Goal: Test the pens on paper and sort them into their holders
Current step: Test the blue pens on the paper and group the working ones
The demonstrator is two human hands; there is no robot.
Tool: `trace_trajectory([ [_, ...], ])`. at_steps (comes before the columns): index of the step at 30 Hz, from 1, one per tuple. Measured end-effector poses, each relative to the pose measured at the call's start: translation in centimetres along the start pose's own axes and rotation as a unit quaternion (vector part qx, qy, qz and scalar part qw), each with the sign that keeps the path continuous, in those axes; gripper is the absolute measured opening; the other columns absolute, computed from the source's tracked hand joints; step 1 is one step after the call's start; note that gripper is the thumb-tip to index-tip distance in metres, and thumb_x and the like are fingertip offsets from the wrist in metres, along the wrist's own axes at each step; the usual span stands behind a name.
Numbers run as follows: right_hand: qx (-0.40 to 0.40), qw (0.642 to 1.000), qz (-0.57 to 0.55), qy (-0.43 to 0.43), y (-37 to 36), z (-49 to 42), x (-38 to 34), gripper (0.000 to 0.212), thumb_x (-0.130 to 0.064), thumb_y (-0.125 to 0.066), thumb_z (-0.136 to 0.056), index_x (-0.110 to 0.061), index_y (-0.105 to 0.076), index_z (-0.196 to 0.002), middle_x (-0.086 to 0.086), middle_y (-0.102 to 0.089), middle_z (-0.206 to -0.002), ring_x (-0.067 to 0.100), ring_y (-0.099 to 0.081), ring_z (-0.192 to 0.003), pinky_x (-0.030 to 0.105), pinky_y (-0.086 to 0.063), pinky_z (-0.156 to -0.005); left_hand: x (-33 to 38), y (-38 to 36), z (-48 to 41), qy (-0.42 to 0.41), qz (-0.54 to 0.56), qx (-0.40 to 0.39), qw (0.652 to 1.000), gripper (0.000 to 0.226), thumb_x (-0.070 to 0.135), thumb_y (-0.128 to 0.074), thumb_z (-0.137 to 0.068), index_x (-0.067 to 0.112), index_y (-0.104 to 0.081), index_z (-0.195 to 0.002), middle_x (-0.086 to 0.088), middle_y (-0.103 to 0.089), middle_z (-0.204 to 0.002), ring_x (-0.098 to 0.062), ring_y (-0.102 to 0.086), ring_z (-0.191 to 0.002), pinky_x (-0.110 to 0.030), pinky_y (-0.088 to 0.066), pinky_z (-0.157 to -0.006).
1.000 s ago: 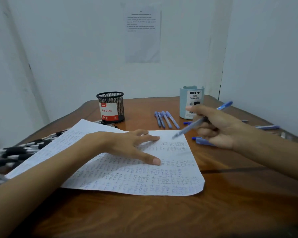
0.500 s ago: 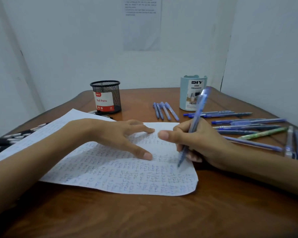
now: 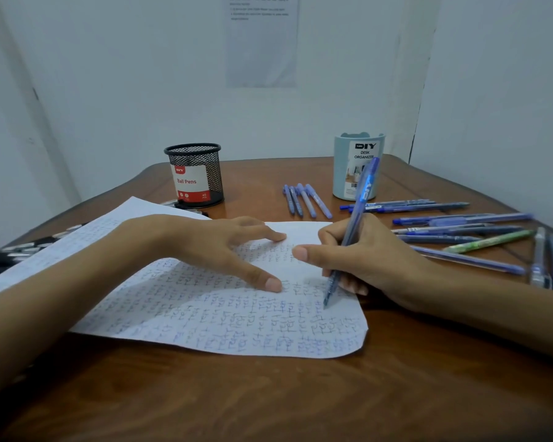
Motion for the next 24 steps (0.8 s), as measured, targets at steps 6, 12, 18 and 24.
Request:
trace_trajectory([
  [6, -0.007, 1.0, 0.002, -0.025, 0.12, -0.12, 0.46, 0.04, -0.002, -0.057, -0.086, -0.007, -0.04, -0.05, -0.004, -0.046, -0.038, 0.004, -0.037, -0.03, 0.013, -0.032, -0.033, 0.07, -0.02, 0.09, 0.005, 0.003, -0.002, 1.0, 0.088, 0.077, -0.053, -0.066, 0.055, -0.01, -0.139, 0.023, 0.003, -0.153, -0.015, -0.007, -0.143, -0.041, -0.014, -0.114],
  [12, -0.006, 1.0, 0.008, -0.014, 0.06, 0.04, 0.19, 0.041, -0.006, -0.059, -0.087, -0.008, -0.042, -0.049, -0.004, -0.049, -0.038, 0.005, -0.039, -0.03, 0.013, -0.034, -0.034, -0.07, -0.04, 0.02, 0.004, 0.003, 0.002, 1.0, 0.088, 0.077, -0.053, -0.065, 0.055, -0.011, -0.139, 0.023, 0.001, -0.153, -0.015, -0.009, -0.143, -0.041, -0.014, -0.114],
  [18, 0.004, 1.0, 0.001, -0.015, 0.24, -0.06, 0.3, 0.041, -0.004, -0.059, -0.087, -0.007, -0.042, -0.049, -0.004, -0.049, -0.038, 0.006, -0.038, -0.032, 0.015, -0.033, -0.034, 0.01, -0.1, 0.0, 0.005, 0.004, 0.0, 1.0, 0.088, 0.076, -0.054, -0.065, 0.055, -0.011, -0.139, 0.022, 0.001, -0.153, -0.016, -0.009, -0.143, -0.042, -0.015, -0.114],
  [24, 0.003, 1.0, 0.004, -0.026, 0.2, -0.08, 0.44, 0.039, -0.002, -0.057, -0.086, -0.006, -0.042, -0.05, -0.004, -0.049, -0.038, 0.005, -0.038, -0.03, 0.014, -0.032, -0.034, 0.06, -0.15, 0.14, 0.005, 0.012, -0.005, 1.0, 0.09, 0.075, -0.054, -0.063, 0.055, -0.011, -0.139, 0.022, 0.003, -0.153, -0.017, -0.007, -0.143, -0.042, -0.014, -0.113],
])
Point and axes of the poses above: each hand's wrist, its own z-axis away from the middle knuckle, its own y-axis out of the back of the hand, x = y × z, the point moved 8 cm from there along -z, towards the middle knuckle
